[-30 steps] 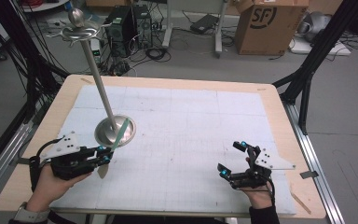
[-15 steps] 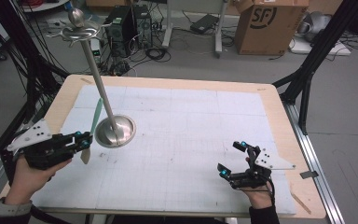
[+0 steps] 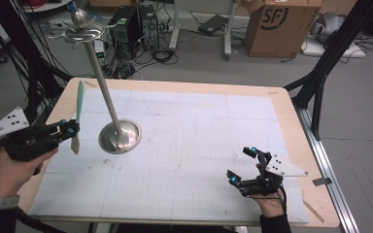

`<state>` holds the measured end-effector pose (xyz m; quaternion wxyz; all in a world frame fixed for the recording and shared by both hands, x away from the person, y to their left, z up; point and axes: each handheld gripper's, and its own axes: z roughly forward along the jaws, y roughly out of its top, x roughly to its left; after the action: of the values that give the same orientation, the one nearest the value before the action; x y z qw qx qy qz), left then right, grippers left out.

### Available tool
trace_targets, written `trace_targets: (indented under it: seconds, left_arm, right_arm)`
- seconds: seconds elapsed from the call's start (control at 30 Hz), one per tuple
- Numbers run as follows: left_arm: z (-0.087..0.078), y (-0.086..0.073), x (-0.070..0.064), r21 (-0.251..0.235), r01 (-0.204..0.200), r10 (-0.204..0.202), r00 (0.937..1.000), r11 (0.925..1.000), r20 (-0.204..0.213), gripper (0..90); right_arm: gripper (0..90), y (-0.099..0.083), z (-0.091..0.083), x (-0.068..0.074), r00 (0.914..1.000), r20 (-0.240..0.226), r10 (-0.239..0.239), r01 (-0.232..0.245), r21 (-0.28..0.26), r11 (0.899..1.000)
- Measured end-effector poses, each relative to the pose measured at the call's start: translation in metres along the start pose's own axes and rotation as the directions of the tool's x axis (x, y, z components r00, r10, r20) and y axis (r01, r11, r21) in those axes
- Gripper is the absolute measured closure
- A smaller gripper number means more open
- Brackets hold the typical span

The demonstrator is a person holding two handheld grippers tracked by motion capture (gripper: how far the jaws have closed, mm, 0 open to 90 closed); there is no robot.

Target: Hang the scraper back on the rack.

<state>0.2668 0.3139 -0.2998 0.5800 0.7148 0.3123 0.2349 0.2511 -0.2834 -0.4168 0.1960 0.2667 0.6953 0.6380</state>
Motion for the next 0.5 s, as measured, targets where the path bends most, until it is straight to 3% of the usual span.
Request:
trace_targets:
  seconds: [0.5]
  left_arm:
    - [-0.011,0.03,0.031,-0.069,0.002,-0.004,0.9993,0.9976,-0.038,80.5]
  right_arm:
    - [0.3,0.0,0.0,0.001,1.0,-0.001,-0.002,0.002,0.0,1.0]
